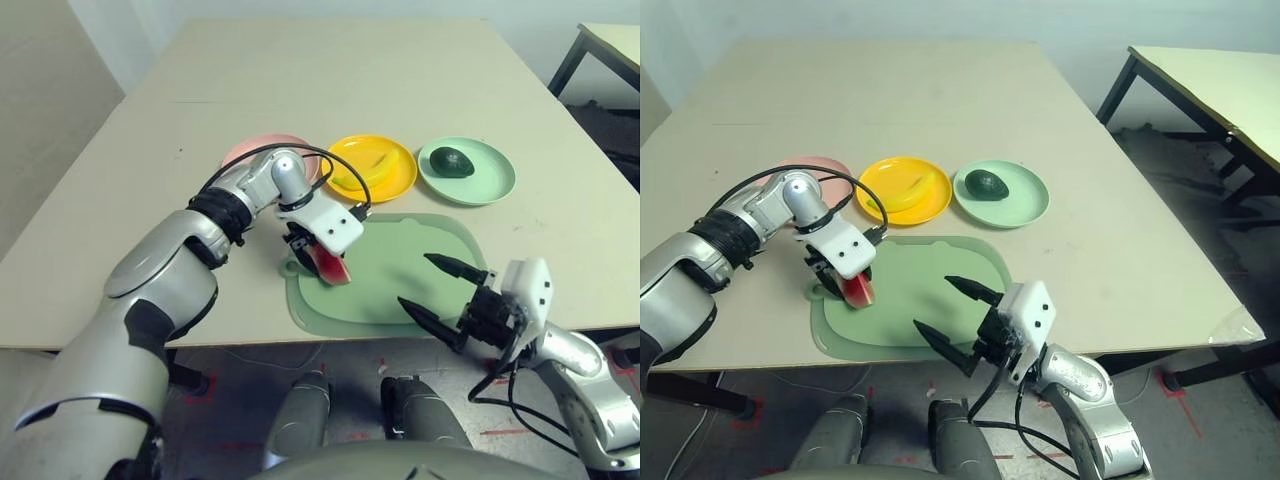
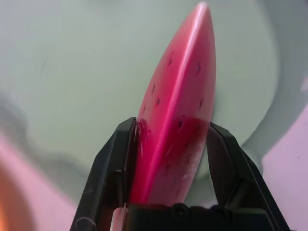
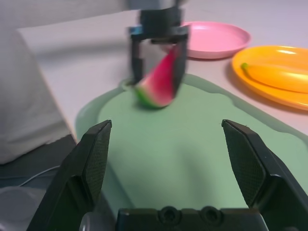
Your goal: Place the fruits into color-matched plates.
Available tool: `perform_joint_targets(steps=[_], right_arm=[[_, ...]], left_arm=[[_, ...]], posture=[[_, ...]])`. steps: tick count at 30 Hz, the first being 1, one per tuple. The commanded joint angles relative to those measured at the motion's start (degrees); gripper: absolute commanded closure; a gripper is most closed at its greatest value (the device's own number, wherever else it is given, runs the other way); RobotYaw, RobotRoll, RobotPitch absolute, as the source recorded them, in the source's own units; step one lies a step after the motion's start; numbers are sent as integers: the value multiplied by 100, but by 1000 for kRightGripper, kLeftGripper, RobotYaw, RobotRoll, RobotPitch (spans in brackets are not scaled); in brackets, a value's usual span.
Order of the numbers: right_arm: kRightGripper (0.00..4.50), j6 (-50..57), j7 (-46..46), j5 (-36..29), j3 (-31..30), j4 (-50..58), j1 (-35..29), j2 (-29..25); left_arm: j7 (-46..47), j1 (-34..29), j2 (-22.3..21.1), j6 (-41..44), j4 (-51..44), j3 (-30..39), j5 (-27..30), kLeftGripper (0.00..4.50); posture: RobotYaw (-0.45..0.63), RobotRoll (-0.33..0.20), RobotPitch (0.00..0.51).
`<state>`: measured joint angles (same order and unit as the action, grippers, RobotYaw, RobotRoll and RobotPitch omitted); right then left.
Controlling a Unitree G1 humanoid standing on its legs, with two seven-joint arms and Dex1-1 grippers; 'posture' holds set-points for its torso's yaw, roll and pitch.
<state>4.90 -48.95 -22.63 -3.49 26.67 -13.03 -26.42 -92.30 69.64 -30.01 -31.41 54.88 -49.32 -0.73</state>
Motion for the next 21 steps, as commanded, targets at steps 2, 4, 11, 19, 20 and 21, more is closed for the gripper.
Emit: perform_joint_targets(steps=[2,4,11,19,20,21], right_arm=[[0,-193,-64,45,-128,103,-34,-62],[0,-179,-11,25,-162,139,-29,-35],[0,-130,197,-20,-224,125,-37,56],[0,-76,278,-50,-193,-51,170,49],[0,-79,277,-51,-194,-63,170,41],[0,-79,276,-45,-199,-71,165,34]], left_arm=[[467,479,11,-460,924,744,-379,2045],[1114,736,-113,-592,1374,977,-695,2045],[3021,1013,-357,-534,2060,1195,-1865,2046],[5402,774,-153,44,2340,1005,-3106,2046],[5553,761,-123,114,2363,1019,-3192,2046],[5662,738,-95,207,2387,1044,-3252,2046]], posture=[[54,0,107],[58,0,105],[68,0,104],[84,0,100],[84,0,100],[83,0,100]])
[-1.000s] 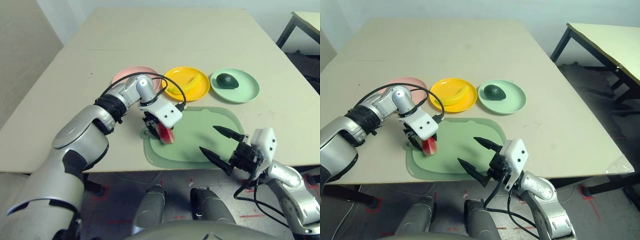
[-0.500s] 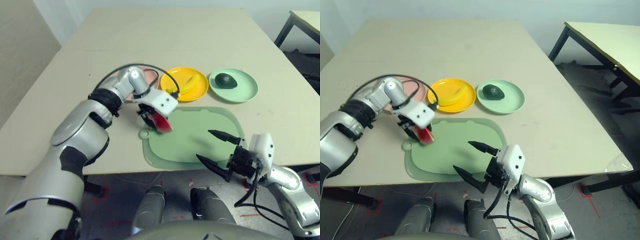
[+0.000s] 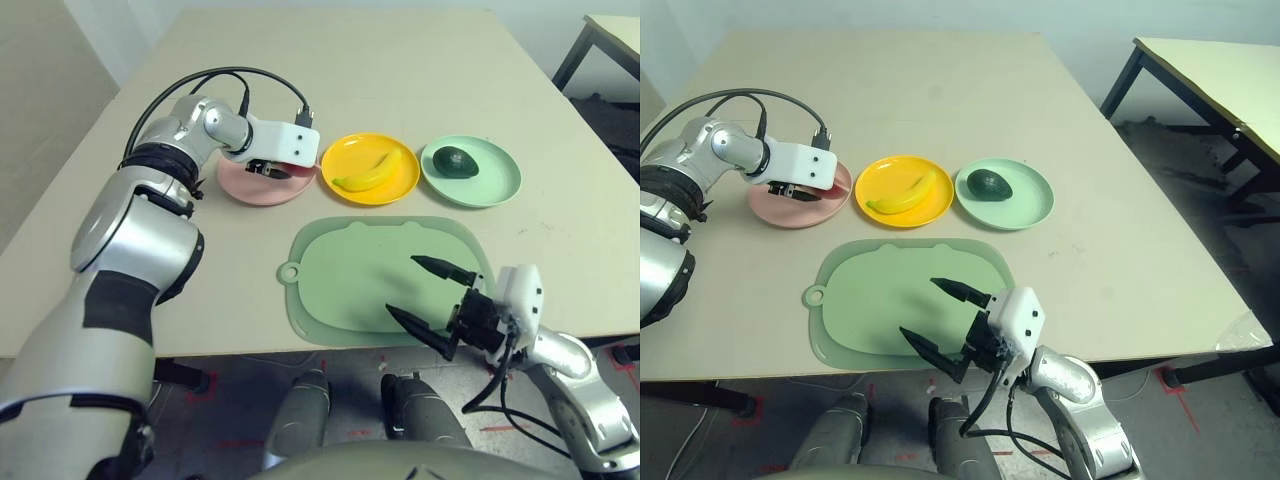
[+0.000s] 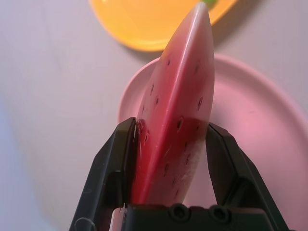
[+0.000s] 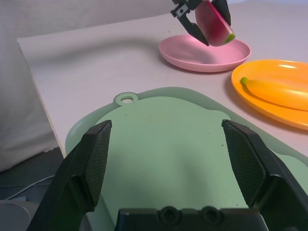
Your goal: Place the fruits into color-matched plates.
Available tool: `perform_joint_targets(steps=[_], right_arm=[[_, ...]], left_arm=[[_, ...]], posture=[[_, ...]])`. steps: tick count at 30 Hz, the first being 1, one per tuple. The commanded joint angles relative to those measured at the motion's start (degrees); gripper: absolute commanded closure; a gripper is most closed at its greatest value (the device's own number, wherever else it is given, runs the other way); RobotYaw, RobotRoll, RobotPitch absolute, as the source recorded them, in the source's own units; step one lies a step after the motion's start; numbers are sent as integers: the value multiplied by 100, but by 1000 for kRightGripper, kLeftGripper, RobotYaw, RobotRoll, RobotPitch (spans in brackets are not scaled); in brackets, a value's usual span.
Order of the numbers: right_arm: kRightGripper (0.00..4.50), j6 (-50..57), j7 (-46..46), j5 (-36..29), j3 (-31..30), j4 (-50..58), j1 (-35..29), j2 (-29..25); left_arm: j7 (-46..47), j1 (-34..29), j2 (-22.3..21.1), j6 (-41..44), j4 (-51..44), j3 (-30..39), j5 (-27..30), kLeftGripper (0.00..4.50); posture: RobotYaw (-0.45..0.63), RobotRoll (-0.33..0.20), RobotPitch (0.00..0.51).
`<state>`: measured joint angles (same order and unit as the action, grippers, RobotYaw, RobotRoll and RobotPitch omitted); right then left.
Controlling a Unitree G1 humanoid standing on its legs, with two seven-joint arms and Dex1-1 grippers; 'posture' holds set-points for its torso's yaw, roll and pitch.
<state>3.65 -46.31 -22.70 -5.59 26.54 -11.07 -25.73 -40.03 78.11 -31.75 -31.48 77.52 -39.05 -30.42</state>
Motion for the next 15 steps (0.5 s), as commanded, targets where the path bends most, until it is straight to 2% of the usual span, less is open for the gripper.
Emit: perform_joint_targets(steps=[1,10,12,13,15], right_arm=[[0,47,14,-30,2,-60,-36,-39],[0,41,206,32,39,-41,-114,-7],[0,45,253,46,-12,17,-174,-1],[0,46,269,51,-35,41,-200,-2],[0,39,287,60,-63,55,-233,-6]], left_arm=[[498,-141,98,297,146,24,-356,2046],[487,-452,170,512,198,196,-603,2046],[489,-468,165,494,194,206,-659,1336],[480,-472,164,489,192,219,-671,1161],[464,-473,165,484,190,254,-688,514]], posture=[[83,0,99],[61,0,99],[59,0,99],[60,0,99],[62,0,100]])
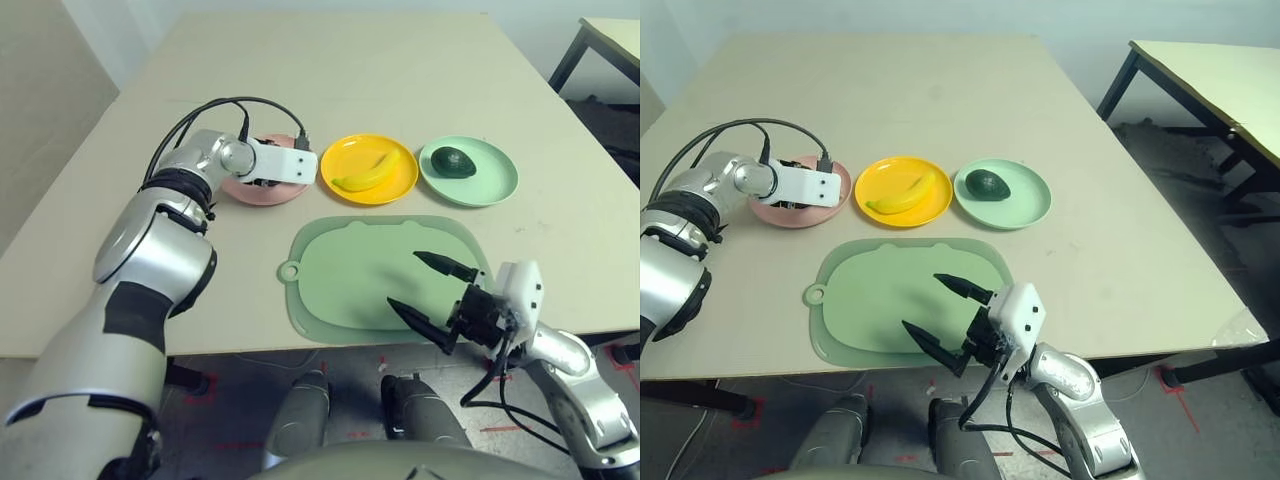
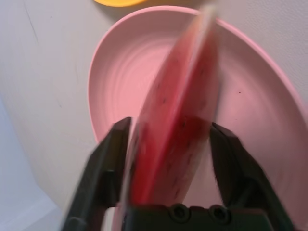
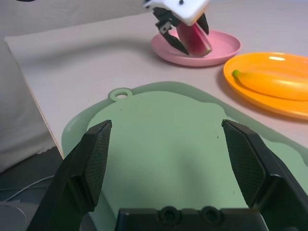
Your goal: Place the fruits into color-matched plates.
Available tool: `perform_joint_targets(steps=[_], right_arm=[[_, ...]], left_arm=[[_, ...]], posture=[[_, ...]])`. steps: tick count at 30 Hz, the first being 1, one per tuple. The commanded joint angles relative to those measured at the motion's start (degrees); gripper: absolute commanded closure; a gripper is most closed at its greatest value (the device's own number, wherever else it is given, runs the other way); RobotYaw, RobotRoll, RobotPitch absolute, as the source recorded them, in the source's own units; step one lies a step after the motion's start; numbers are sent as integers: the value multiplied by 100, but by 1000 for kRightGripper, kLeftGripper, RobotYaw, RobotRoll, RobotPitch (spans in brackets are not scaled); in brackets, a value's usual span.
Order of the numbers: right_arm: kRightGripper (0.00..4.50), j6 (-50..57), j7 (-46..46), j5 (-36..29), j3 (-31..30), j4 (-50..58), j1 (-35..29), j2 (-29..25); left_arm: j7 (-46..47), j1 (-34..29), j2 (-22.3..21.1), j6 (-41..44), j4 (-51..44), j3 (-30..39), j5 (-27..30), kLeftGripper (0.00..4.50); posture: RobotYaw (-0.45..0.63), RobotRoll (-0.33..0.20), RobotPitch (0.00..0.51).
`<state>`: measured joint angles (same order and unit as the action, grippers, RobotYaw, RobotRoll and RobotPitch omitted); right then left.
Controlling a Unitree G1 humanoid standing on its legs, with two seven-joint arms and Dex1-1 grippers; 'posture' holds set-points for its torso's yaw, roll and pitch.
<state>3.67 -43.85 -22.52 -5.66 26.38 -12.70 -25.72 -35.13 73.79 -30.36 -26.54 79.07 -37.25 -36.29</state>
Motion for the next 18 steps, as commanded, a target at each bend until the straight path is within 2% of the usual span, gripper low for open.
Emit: perform_joint_targets(steps=[1,2,9,12,15,18], right_arm=[[0,32,47,46,-63,57,-66,-5],[0,32,53,49,-67,39,-50,-4],[0,81,190,-9,126,-148,137,4],[0,118,361,17,331,-275,276,-13],[0,163,624,18,626,-488,526,28],[0,344,1023,-205,1079,-569,817,151]], left_arm=[[-33,-40,24,-15,33,93,-109,175],[-32,-37,21,-23,31,109,-115,59],[-109,-19,-91,-207,2,248,-93,59],[-247,-49,-184,-305,-19,531,134,59],[-553,-114,-257,-485,-72,1046,584,59],[-978,-149,-221,-685,-192,2046,1554,59]], posture=[[64,0,100],[65,0,100],[69,0,101],[71,0,103],[84,0,108],[108,0,120]])
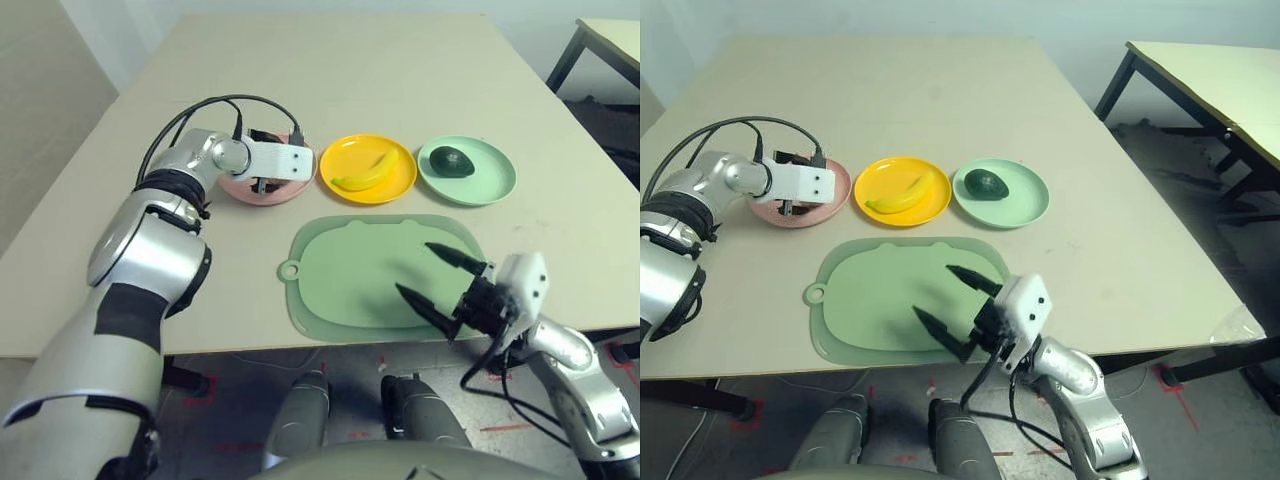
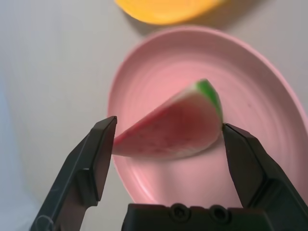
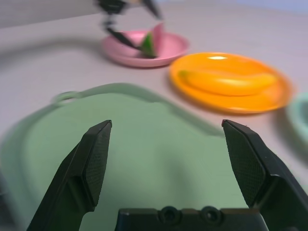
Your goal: Place the fruits into color-matched plates.
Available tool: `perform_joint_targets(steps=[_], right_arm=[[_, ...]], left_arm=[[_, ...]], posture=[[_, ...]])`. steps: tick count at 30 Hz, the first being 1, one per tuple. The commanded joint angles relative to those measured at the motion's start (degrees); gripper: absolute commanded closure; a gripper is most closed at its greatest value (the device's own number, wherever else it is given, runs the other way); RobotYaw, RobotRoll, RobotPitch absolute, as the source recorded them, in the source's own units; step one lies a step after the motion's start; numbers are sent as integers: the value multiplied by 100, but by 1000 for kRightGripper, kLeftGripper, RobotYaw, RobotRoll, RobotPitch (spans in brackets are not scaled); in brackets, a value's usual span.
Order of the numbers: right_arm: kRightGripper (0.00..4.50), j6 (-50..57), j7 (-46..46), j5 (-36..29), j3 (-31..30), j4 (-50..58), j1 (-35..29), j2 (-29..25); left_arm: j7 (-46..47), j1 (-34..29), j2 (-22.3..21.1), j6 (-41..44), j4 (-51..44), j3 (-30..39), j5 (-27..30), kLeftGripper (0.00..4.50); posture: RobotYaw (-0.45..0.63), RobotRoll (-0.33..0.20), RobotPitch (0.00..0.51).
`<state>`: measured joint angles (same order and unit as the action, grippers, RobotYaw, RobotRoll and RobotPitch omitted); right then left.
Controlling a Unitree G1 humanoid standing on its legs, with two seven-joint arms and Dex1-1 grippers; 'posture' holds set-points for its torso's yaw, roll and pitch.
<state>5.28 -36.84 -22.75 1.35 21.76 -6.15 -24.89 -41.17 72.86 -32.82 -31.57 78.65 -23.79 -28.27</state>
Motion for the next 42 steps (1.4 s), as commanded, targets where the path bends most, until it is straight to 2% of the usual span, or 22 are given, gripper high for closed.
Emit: perform_joint_targets(steps=[1,6,9,15,17,19,21,25,27,30,33,35,38,42], right_arm=[[0,228,443,-239,547,-131,259,85],[0,149,1482,-451,2043,-708,1131,25],[0,200,1544,-536,2569,-835,1227,-223],[0,50,1238,-727,3014,-678,253,-163],[0,-288,1125,-572,3194,-822,-85,-165],[0,-960,848,-405,3518,-1221,-479,-172],[0,-1407,684,-506,3801,-1473,-796,-36],[0,-1654,546,-979,4098,-1498,-1212,277],[0,-1417,636,-1549,4426,-1221,-1363,314],[0,-1093,629,-2104,4766,-1102,-1723,289],[0,-1223,52,-1840,4802,-1949,-2188,205],[0,-1682,-342,-1452,4655,-2744,-2210,83],[0,-2337,-719,-1136,4504,-3735,-1741,-124],[0,-2853,-1003,-1042,4455,-4595,-1054,-412]], left_arm=[[-502,-58,11,-234,-195,936,971,59],[-1246,-154,10,307,-466,2315,2393,59],[-1462,-366,-31,593,-743,2794,2904,59],[-1399,-1264,-17,1320,-1763,3499,3775,59],[-1311,-1668,58,1661,-2252,3684,4077,59],[-1058,-2351,167,2144,-3071,3887,4407,59],[-706,-3097,280,2638,-4026,4050,4657,59],[-110,-4266,431,3352,-5401,4220,4933,59],[40,-4775,476,3492,-5676,4278,5001,59],[75,-5150,476,3527,-5729,4257,5021,59],[34,-5257,451,3407,-5489,4195,4964,59],[53,-5250,495,3332,-5268,4208,4965,59],[102,-5239,530,3208,-4950,4260,4976,59],[234,-5324,481,2936,-4633,4328,4899,59]], posture=[[113,0,123],[126,0,130],[154,0,147],[169,0,152],[178,0,158],[172,0,159],[177,0,161],[188,0,161],[188,0,160],[181,0,161],[165,0,166],[144,0,167],[116,0,171],[117,0,172]])
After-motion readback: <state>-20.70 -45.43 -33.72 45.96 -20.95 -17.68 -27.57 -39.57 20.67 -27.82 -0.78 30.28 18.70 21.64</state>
